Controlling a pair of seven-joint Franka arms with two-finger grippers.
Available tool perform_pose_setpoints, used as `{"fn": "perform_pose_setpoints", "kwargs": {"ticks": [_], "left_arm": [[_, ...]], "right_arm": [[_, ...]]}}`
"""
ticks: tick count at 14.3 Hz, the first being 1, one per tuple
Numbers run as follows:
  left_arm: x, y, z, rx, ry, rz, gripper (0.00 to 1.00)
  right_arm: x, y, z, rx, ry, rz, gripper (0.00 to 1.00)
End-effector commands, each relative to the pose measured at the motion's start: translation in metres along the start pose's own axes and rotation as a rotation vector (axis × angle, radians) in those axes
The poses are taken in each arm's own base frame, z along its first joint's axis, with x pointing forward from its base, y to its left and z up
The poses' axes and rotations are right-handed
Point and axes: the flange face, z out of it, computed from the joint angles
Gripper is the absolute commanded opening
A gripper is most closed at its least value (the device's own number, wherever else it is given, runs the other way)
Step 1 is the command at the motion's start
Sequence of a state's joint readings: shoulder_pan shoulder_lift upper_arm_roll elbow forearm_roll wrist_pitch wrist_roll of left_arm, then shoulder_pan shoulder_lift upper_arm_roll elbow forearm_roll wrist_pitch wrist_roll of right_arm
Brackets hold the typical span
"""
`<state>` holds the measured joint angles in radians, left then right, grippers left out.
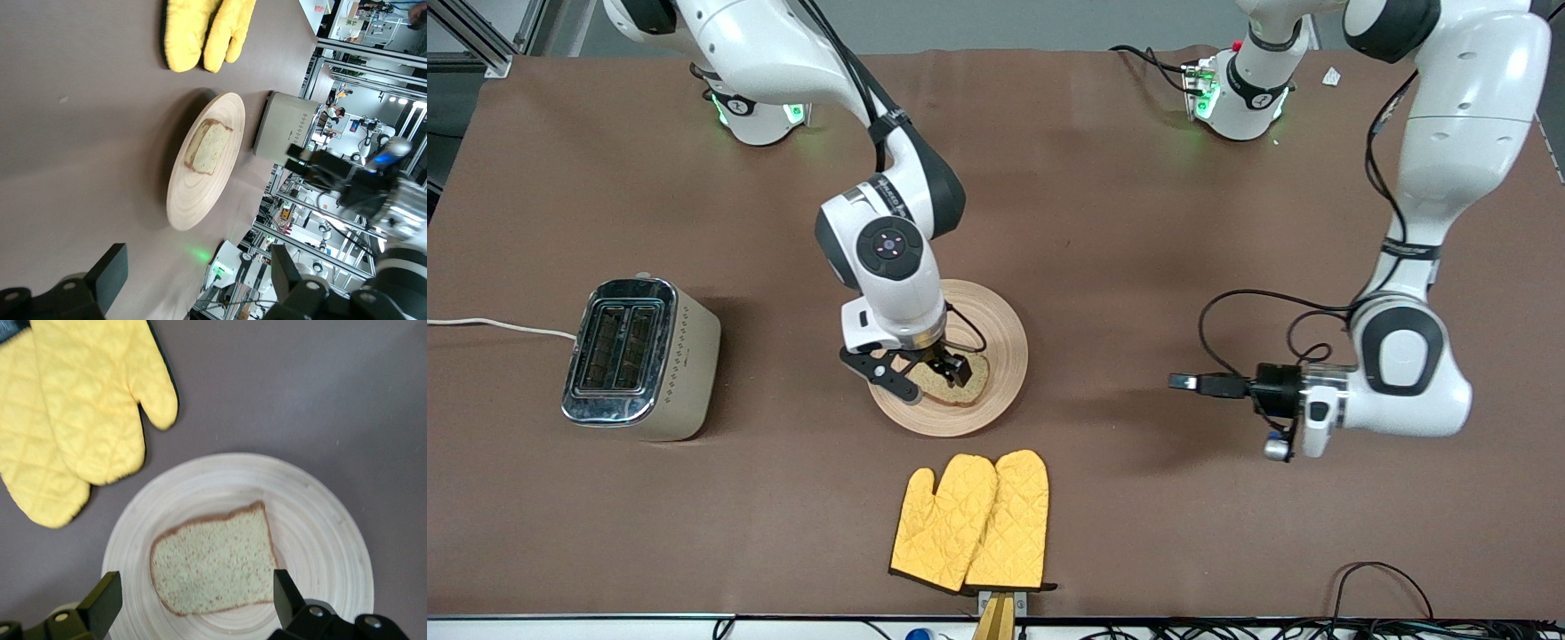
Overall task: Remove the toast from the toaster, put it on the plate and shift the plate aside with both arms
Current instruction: 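Release the bread and withdraw the right gripper while the left gripper grasps the plate rim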
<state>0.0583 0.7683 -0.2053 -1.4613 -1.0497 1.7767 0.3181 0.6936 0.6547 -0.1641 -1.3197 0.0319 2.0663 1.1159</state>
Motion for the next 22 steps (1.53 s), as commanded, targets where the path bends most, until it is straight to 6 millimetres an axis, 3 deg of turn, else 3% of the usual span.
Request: {"fn": "perform_pose_setpoints", "kwargs": {"ticks": [1,3,4,6,9,11,14,16,18,20,22], "left_arm": [[0.008,-0.005,0.059,0.004,0.025,0.115,0.78],[0.007,-0.024,0.101,-0.018,0.042,0.198,0.71],[0.008,-0.037,0.114,-0.033,0.037,0.238,0.66],[0.006,-0.044,0.138,-0.036,0.029,0.258,0.64],[0.005,-0.052,0.164,0.021,0.065,0.255,0.63],[0.005,-0.059,0.181,0.046,0.081,0.248,0.61],[0.0,-0.059,0.208,0.061,0.096,0.241,0.55],[-0.002,-0.068,0.219,0.05,0.094,0.218,0.53],[-0.009,-0.061,0.241,0.029,0.087,0.209,0.51],[-0.01,-0.062,0.249,0.043,0.104,0.209,0.45],[-0.013,-0.064,0.257,0.051,0.099,0.211,0.36]], "right_arm": [[0.068,0.053,-0.048,-0.02,-0.039,-0.043,1.0],[0.114,0.1,-0.079,-0.034,-0.059,-0.14,1.0],[0.127,0.118,-0.089,-0.047,-0.071,-0.189,1.0],[0.17,0.168,-0.113,-0.043,-0.07,-0.233,1.0],[0.212,0.243,-0.14,-0.024,-0.064,-0.349,1.0],[0.227,0.294,-0.155,-0.012,-0.065,-0.401,1.0],[0.234,0.356,-0.17,0.001,-0.072,-0.433,1.0],[0.222,0.383,-0.19,0.016,-0.062,-0.434,1.0],[0.206,0.409,-0.212,0.036,-0.043,-0.458,1.0],[0.19,0.419,-0.243,0.054,-0.011,-0.478,1.0],[0.182,0.421,-0.261,0.048,0.012,-0.494,1.0]]}}
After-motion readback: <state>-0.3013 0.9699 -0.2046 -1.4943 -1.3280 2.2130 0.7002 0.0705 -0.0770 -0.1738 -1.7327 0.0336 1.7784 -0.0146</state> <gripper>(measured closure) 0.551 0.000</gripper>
